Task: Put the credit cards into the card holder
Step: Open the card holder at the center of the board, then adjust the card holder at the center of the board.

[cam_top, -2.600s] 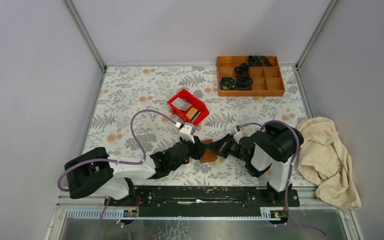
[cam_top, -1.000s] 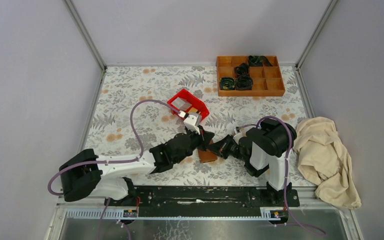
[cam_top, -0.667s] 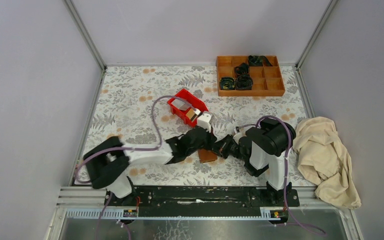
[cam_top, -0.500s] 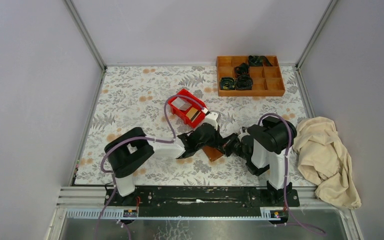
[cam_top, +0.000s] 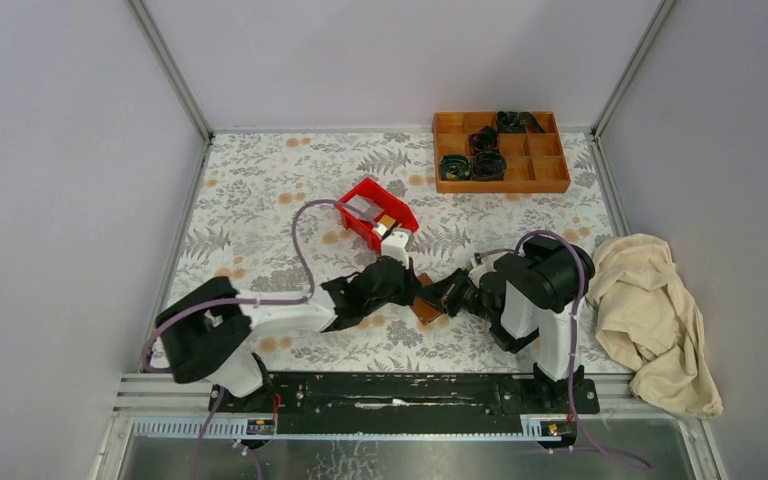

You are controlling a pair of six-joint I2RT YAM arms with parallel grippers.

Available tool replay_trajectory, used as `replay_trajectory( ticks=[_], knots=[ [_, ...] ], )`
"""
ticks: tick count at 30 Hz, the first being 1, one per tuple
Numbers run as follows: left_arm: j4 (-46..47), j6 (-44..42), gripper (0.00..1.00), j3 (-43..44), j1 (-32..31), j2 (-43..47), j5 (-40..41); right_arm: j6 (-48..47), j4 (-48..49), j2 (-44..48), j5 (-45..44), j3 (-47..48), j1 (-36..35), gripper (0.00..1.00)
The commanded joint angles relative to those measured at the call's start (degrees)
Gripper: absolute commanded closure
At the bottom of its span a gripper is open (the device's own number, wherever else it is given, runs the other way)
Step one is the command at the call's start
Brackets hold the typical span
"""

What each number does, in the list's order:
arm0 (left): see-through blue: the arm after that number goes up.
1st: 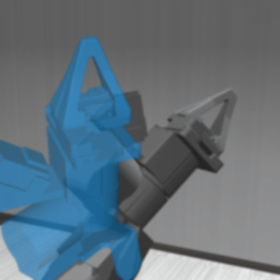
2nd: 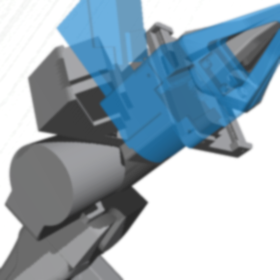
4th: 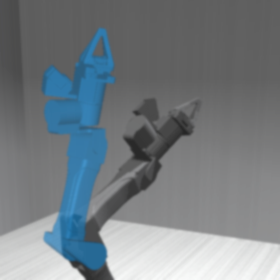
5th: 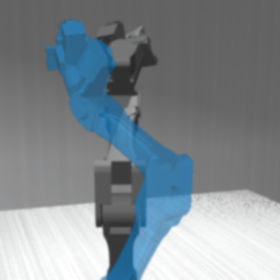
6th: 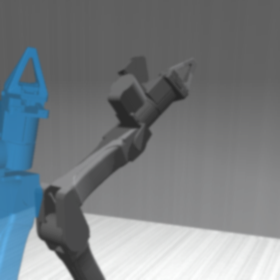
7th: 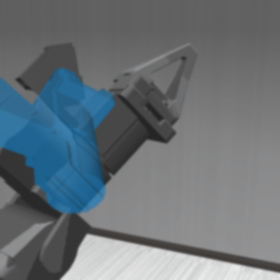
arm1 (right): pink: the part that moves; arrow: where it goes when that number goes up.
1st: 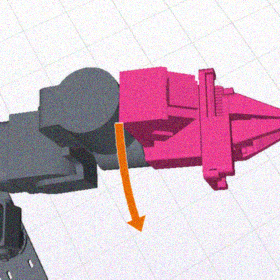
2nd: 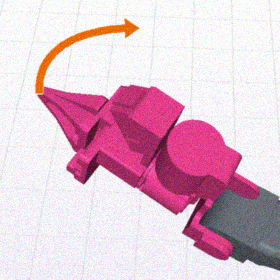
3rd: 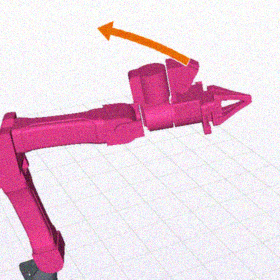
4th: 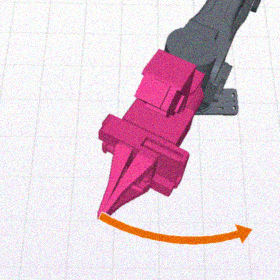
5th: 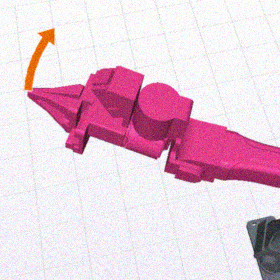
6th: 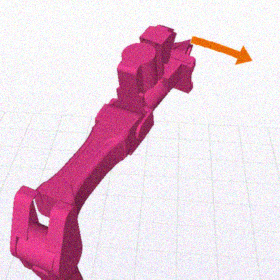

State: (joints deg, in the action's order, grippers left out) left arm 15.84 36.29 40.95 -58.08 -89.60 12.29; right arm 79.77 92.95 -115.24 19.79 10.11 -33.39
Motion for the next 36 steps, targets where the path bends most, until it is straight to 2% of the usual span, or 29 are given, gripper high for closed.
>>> replay_trajectory(
  ticks=[1, 6, 8, 11, 13, 16, 22, 28, 36],
  knots=[
    [2.2, 1.5, 0.89, -3.9, -1.6, 8.2, 7.6, -2.3, 3.6, 3.7, 2.7, 1.1, -0.5, 1.0],
    [6.3, 1.8, 0.85, -9.1, -3.9, 15.1, 13.1, -5.3, -3.7, 10.0, 5.6, 3.9, -0.5, 1.0],
    [6.6, 2.4, 0.85, -10.4, -4.4, 15.8, 14.0, -8.2, -10.9, 14.8, 5.7, 5.2, -0.5, 1.0],
    [8.4, 4.0, 0.86, -13.0, -5.4, 14.2, 13.8, -15.9, -26.7, 26.2, 3.3, 7.6, -0.5, 1.0],
    [9.9, 5.3, 0.87, -14.5, -6.5, 12.3, 14.0, -20.8, -40.9, 32.3, 0.8, 9.8, -0.5, 1.0],
    [12.9, 7.1, 0.87, -16.1, -7.9, 9.0, 14.1, -28.9, -57.3, 39.5, -4.9, 14.1, -0.5, 0.85],
    [15.4, 9.1, 0.85, -16.2, -9.7, 2.7, 14.5, -39.0, -83.2, 44.6, -17.6, 21.7, -0.5, 0.74],
    [14.7, 10.5, 0.82, -15.4, -9.9, -1.2, 15.5, -43.1, -95.6, 41.8, -27.6, 25.7, -0.5, 0.73],
    [11.9, 13.5, 0.78, -14.5, -10.0, -4.5, 18.1, -44.2, -95.5, 36.1, -28.6, 24.0, -0.6, 0.73]
  ],
)
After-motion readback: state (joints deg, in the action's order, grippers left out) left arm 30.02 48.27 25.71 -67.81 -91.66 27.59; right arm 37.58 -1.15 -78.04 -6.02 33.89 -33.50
